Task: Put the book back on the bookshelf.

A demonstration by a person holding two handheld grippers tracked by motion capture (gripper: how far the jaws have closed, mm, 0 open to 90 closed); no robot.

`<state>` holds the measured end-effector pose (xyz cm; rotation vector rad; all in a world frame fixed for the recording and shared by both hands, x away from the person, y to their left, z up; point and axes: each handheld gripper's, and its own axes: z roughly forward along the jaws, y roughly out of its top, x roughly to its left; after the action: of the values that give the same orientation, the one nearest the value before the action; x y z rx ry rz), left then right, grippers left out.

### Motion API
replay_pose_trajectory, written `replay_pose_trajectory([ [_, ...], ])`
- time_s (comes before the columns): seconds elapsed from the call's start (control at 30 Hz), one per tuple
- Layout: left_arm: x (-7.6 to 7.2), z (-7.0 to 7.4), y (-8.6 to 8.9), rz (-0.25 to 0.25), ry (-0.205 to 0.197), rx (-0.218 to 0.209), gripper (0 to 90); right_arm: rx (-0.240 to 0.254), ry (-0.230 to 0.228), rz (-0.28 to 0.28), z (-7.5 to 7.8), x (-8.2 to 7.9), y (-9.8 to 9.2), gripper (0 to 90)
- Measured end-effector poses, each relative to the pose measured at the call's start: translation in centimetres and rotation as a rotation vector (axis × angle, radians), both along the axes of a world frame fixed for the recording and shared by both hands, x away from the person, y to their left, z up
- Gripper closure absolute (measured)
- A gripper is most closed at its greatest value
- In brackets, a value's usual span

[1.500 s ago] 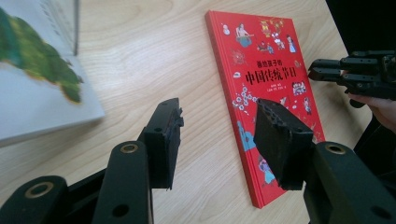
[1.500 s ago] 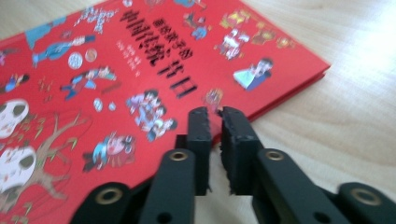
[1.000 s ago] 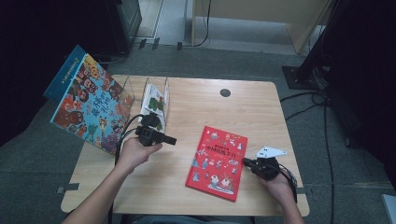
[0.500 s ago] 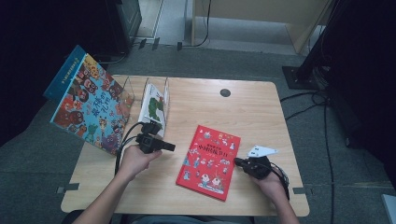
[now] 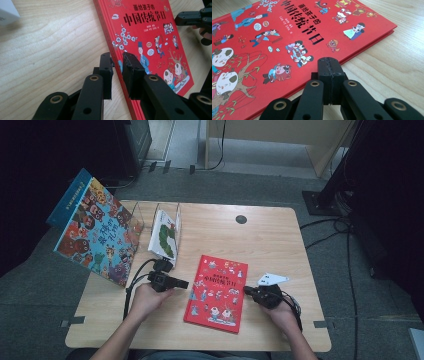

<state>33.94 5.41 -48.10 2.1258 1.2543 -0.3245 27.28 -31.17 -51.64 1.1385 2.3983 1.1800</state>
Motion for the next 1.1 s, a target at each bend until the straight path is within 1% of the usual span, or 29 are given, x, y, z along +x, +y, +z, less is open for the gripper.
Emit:
replay_pose_trajectory([
  [0.03,-0.1,-0.1,0.0,0.005,-0.004,0.005,80.6,-0.001,-0.002,0.003,0.0,0.1,0.1,90.0],
  [0.1,-0.2,-0.3,0.1,0.013,0.0,0.002,82.5,0.003,-0.003,0.004,0.0,0.3,0.2,90.0],
  [0.23,-0.6,-0.6,0.2,0.029,0.005,-0.006,82.5,0.005,-0.005,0.006,-0.1,0.6,0.5,90.0],
  [0.4,-0.9,-0.9,0.2,0.035,0.01,-0.01,82.5,0.008,-0.002,0.015,-0.1,1.0,0.8,89.7],
  [0.47,-1.0,-1.0,0.1,0.038,0.009,-0.003,82.6,0.014,-0.003,0.015,-0.1,1.2,0.9,89.8],
  [0.63,-1.2,-1.3,0.1,0.042,0.013,-0.002,82.7,0.027,-0.002,0.015,-0.2,1.4,1.1,89.2],
  [0.8,-1.4,-1.6,-0.1,0.045,0.015,0.006,82.7,0.025,-0.013,0.016,-0.3,1.5,1.3,89.3],
  [0.93,-1.4,-1.7,0.0,0.054,0.018,0.002,82.5,0.02,-0.022,0.019,-0.3,1.6,1.5,89.2],
  [1.07,-1.5,-1.7,0.1,0.057,0.017,0.008,82.4,0.015,-0.015,0.014,-0.2,1.7,1.7,89.4],
  [1.1,-1.5,-1.8,0.2,0.058,0.015,0.008,82.2,0.012,-0.02,0.015,-0.2,1.7,1.8,89.4],
])
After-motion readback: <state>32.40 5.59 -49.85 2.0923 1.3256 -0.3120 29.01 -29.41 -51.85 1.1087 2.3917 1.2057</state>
